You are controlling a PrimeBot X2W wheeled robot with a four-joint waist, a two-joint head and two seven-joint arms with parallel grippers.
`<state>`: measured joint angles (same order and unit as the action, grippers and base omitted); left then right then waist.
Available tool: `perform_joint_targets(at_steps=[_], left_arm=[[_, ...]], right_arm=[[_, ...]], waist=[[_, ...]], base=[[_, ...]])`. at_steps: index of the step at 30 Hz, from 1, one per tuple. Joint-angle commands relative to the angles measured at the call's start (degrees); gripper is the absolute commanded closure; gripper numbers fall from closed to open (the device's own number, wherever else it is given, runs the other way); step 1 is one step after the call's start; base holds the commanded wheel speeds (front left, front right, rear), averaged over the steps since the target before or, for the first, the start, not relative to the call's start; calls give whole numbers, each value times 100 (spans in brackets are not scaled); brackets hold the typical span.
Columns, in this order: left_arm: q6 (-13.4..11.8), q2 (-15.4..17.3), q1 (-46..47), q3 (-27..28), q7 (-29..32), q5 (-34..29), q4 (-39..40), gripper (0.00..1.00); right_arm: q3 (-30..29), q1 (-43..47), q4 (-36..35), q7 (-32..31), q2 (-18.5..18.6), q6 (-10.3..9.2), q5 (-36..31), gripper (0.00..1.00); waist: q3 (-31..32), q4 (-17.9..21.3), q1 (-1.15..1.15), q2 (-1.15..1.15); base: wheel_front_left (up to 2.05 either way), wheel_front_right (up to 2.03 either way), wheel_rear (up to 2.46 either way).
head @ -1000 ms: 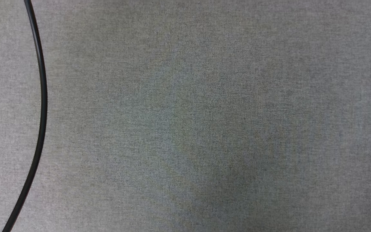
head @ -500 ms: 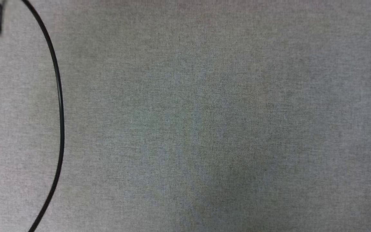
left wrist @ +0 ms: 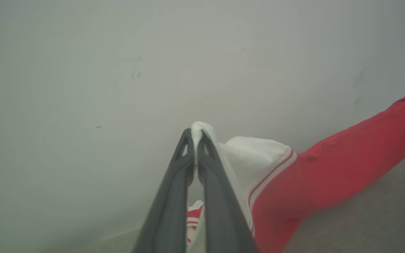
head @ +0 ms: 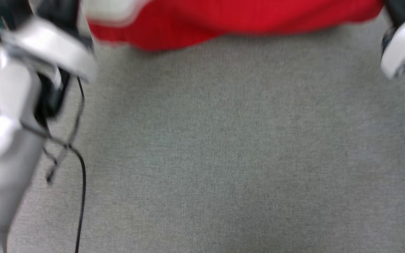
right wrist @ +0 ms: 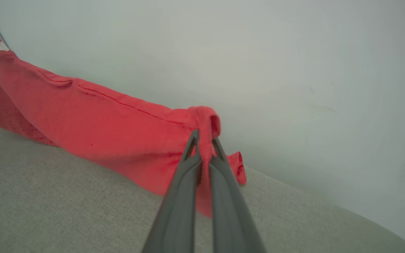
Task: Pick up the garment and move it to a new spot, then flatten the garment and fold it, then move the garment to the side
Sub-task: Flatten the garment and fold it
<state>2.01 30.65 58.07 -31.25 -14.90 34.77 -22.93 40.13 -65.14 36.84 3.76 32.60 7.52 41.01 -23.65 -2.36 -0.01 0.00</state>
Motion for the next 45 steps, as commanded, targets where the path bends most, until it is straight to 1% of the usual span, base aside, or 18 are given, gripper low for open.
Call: perform_joint_targets(at_steps=[1,6,12,15,20,24,26,28,33,35,40,43,45], left_arm=[[-113,62,-294,14,-36,54,193,100],[-583,285,-1646,-125,14,37,864,100],[-1039,463,-3158,-131,44,380,1505,100],[-1168,576,-3922,-149,76,608,1780,100],[-1417,806,-4988,-162,170,923,2115,100],[-1523,951,-5725,-160,312,1277,2420,100],[-1490,1025,-6077,-188,393,1470,2598,100],[-1369,1171,-6390,-330,560,1588,2744,100],[-1424,1321,-6986,-342,735,1974,2994,100],[-1450,1378,-7142,-372,831,2069,3051,100],[-1457,1386,-7400,-434,1001,2310,3180,100],[-1509,1393,-7389,-379,882,2251,3195,100],[-1497,1386,-7314,-402,816,2152,3177,100]], right_arm=[[62,276,-85,12,83,-7,97,100],[315,1254,-307,8,238,-7,344,100],[516,2279,-623,-59,419,-7,574,100],[649,2754,-775,-173,506,-7,627,100],[654,3493,-1028,-284,667,-7,805,100],[626,4067,-1266,-395,800,-7,858,100],[547,4359,-1381,-439,864,-7,904,100],[473,4651,-1485,-484,929,-7,933,100],[245,5320,-1713,-633,1049,-7,980,100],[131,5551,-1778,-665,1093,-7,953,100],[-43,6055,-2034,-917,1192,-7,933,100],[-175,6267,-2244,-1057,1239,-7,911,100],[-283,6349,-2346,-1125,1212,-7,872,100]], waist=[[318,-9,1,0],[805,40,1,0],[1307,106,1,0],[1540,171,1,0],[1862,208,1,0],[2075,216,1,0],[2169,226,1,0],[2248,220,1,0],[2390,171,1,0],[2414,154,1,0],[2438,114,1,0],[2437,94,1,0],[2439,96,1,0]], base=[[0,0,0],[0,0,0],[0,0,0],[0,0,0],[0,0,0],[0,0,0],[0,0,0],[0,0,0],[0,0,0],[0,0,0],[0,0,0],[0,0,0],[0,0,0]])
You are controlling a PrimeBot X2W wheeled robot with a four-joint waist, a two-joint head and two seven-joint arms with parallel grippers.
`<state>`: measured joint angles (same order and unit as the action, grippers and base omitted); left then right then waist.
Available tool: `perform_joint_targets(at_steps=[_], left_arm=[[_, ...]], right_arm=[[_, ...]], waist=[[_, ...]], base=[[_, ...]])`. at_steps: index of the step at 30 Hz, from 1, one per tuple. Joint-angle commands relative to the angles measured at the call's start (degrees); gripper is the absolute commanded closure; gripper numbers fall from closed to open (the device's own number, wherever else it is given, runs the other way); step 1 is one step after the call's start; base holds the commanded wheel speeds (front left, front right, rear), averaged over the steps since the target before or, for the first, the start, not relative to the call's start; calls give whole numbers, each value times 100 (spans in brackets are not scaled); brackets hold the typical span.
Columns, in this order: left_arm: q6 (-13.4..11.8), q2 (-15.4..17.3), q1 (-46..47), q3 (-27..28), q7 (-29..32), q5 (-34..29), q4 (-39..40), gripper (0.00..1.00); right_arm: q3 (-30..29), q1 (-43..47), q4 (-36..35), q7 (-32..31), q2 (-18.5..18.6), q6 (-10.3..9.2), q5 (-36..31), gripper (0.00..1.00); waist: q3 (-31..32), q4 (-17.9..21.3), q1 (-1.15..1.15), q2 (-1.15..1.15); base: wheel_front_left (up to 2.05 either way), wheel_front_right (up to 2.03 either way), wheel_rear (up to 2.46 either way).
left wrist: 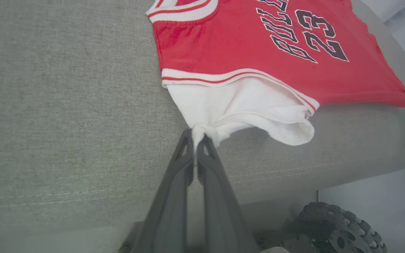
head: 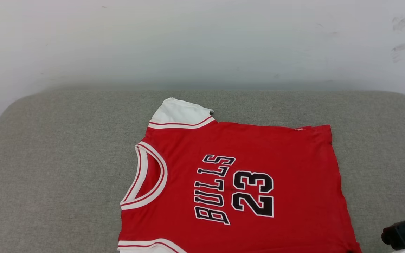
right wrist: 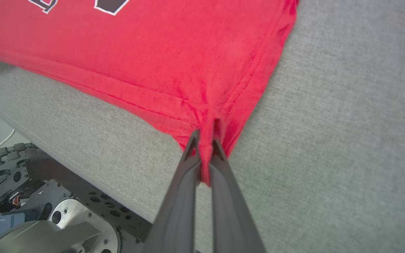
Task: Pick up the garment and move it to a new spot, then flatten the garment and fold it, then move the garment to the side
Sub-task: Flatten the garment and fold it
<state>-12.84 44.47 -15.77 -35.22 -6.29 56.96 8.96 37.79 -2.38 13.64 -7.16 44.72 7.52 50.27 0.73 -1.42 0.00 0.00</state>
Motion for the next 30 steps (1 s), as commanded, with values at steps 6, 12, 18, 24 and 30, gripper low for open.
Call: perform_joint_targets(at_steps=[6,12,18,24,30], left_arm=[[104,-44,610,-75,-134,-510,-49,100],[308,0,1372,-67,-44,-876,-186,100],[602,63,2172,-56,157,-1101,-493,100],[909,-30,2943,-28,272,-1209,-968,100],[1263,-165,3708,-33,280,-1342,-1615,100]], right_arm=[[-495,125,-272,-106,-157,-7,-126,100],[-937,18,-488,-234,-274,-7,-203,100],[-1200,-238,-630,-392,-404,-7,-336,100],[-1286,-669,-587,-466,-604,-7,-426,100],[-1243,-1194,-387,-502,-790,-7,-499,100]], waist=[[-11,9,0,0],[-91,90,0,0],[-403,240,0,0],[-877,381,0,0],[-1391,447,0,0]], base=[[0,0,0],[0,0,0],[0,0,0],[0,0,0],[0,0,0]])
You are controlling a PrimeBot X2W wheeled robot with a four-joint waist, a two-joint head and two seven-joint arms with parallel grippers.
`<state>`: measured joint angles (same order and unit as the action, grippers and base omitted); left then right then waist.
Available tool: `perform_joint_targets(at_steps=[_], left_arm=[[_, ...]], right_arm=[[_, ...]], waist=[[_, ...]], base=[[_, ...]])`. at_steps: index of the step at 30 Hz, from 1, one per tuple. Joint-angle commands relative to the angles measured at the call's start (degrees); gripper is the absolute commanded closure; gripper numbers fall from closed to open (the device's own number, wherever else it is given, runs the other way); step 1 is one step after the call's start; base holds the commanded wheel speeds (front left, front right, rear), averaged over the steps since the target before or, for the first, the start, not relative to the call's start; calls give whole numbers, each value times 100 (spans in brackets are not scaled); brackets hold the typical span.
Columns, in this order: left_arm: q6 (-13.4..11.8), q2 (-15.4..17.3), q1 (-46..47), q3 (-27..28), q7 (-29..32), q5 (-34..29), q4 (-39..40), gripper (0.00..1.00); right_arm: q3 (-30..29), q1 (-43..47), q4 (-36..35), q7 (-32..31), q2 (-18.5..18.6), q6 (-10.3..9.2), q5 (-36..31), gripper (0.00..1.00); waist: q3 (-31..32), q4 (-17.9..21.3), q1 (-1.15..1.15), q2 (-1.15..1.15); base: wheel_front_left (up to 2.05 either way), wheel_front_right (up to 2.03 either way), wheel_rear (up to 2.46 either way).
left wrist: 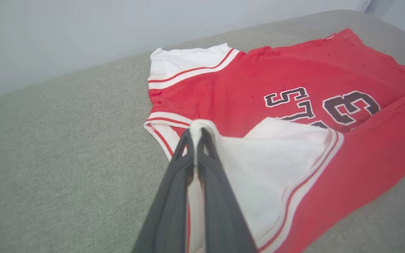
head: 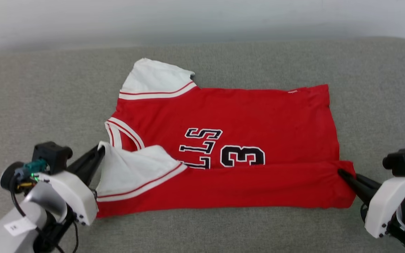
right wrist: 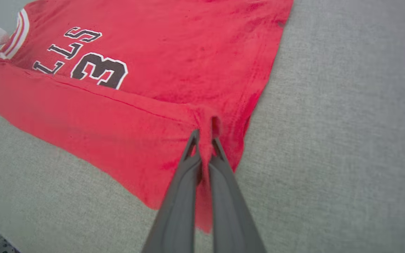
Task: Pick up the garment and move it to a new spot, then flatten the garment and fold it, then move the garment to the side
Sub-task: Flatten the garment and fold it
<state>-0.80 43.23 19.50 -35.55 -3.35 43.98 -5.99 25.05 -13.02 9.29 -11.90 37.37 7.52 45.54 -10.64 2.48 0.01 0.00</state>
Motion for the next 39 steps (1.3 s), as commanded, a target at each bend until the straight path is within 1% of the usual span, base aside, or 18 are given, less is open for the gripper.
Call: perform_joint_targets(at_steps=[1,4,5,7,11,12,16,21,22,23,24,29,32,35,39], left_arm=[[126,-54,304,-24,1,-87,-237,100],[301,-172,640,-80,50,-138,-637,100],[344,-160,744,-138,74,-225,-764,100],[433,-280,929,-182,78,-212,-1029,100],[590,-415,1140,-343,143,-268,-1623,100],[590,-415,1140,-343,143,-268,-1623,100],[691,-617,1227,-469,75,-184,-2156,100],[783,-824,1277,-582,-170,-61,-2543,100],[786,-845,1297,-593,-216,-49,-2599,100],[790,-858,1313,-618,-242,-49,-2650,67],[796,-854,1344,-646,-278,-75,-2684,0],[811,-794,1462,-715,-382,-103,-2711,0],[811,-676,1515,-767,-239,-114,-2622,0],[811,-556,1559,-782,45,22,-2458,0],[818,-434,1627,-746,730,466,-2139,0]], right_arm=[[52,-223,87,-41,-78,-7,-37,100],[135,-463,263,-61,-138,-7,-72,100],[161,-543,324,-59,-146,-6,-80,100],[235,-660,452,-66,-184,-6,-77,100],[410,-830,722,-63,-239,-7,-113,100],[410,-830,722,-63,-239,-7,-113,100],[624,-890,946,-5,-315,-7,-112,100],[765,-919,1118,116,-331,-6,-26,100],[755,-916,1140,155,-331,-6,-1,73],[746,-903,1152,192,-328,-6,10,17],[720,-892,1156,254,-316,-6,16,0],[573,-742,1064,520,-234,-6,-32,0],[456,-625,957,617,-204,-6,-76,0],[330,-490,825,636,-156,-6,-119,0],[141,-330,681,607,-168,-6,-233,0]], waist=[[-337,65,-1,0],[-523,74,-1,0],[-580,83,-1,0],[-660,88,-1,0],[-755,117,-1,0],[-755,117,-1,0],[-771,139,-1,0],[-652,108,-1,0],[-607,91,-1,0],[-556,75,-1,0],[-502,57,-1,0],[-157,-58,-1,0],[44,-127,-1,0],[203,-197,-1,0],[349,-294,-1,0]], base=[[0,0,0],[0,0,0],[0,0,0],[0,0,0],[0,0,0],[0,0,0],[0,0,0],[0,0,0],[0,0,0],[0,0,0],[0,0,0],[0,0,0],[0,0,0],[0,0,0],[0,0,0]])
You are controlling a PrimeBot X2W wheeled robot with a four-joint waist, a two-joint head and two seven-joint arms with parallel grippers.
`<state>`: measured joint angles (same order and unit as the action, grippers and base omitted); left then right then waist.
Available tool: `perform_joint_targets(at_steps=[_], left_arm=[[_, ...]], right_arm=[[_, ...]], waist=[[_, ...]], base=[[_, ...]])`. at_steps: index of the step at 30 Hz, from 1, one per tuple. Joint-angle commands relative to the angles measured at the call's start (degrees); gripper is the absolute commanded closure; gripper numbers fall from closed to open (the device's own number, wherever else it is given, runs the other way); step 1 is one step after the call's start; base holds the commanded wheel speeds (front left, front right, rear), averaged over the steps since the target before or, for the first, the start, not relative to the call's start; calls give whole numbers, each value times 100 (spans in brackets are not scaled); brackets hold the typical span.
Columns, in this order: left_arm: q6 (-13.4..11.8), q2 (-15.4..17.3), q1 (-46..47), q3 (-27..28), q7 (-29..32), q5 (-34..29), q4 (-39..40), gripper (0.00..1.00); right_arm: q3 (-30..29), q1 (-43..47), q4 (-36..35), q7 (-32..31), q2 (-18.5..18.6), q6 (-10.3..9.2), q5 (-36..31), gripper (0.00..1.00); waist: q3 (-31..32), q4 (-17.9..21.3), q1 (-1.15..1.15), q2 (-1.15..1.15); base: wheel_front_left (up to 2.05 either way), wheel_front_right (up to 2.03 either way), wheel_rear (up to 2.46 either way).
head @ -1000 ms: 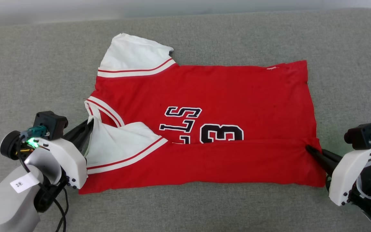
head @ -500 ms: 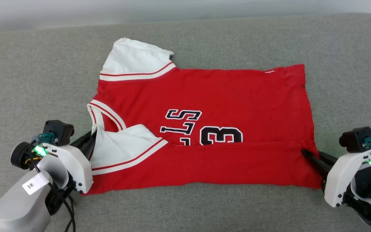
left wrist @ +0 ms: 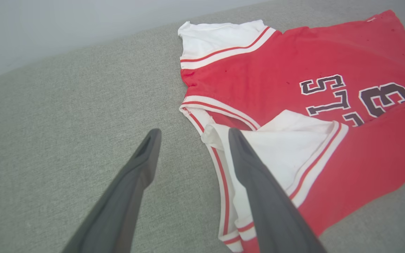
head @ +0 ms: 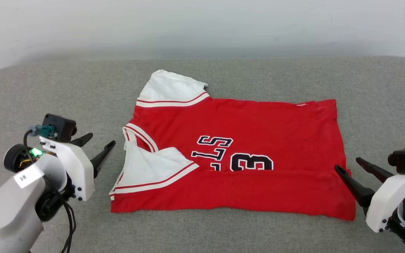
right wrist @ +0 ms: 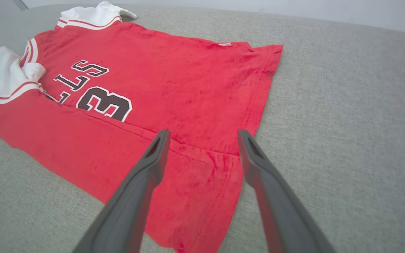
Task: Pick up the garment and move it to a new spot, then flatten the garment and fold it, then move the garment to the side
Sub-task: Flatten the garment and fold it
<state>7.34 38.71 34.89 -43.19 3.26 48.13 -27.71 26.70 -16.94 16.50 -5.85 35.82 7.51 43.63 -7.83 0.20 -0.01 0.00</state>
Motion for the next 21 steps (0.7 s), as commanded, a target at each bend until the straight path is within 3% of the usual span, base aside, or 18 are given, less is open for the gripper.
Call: perform_joint_targets(at_steps=[1,11,21], left_arm=[[5,62,108,10,258,153,143,0],[-45,325,434,-229,2470,1076,874,0],[-145,198,388,-654,3491,1198,745,0]], right_arm=[[-68,96,-67,-19,-31,-5,-56,0],[-365,282,-271,-220,-220,-5,-267,0],[-411,176,-368,-343,-361,-5,-370,0]], waist=[[91,-85,1,0],[166,-204,1,0],[22,-51,1,0]], base=[[0,0,0],[0,0,0],[0,0,0]])
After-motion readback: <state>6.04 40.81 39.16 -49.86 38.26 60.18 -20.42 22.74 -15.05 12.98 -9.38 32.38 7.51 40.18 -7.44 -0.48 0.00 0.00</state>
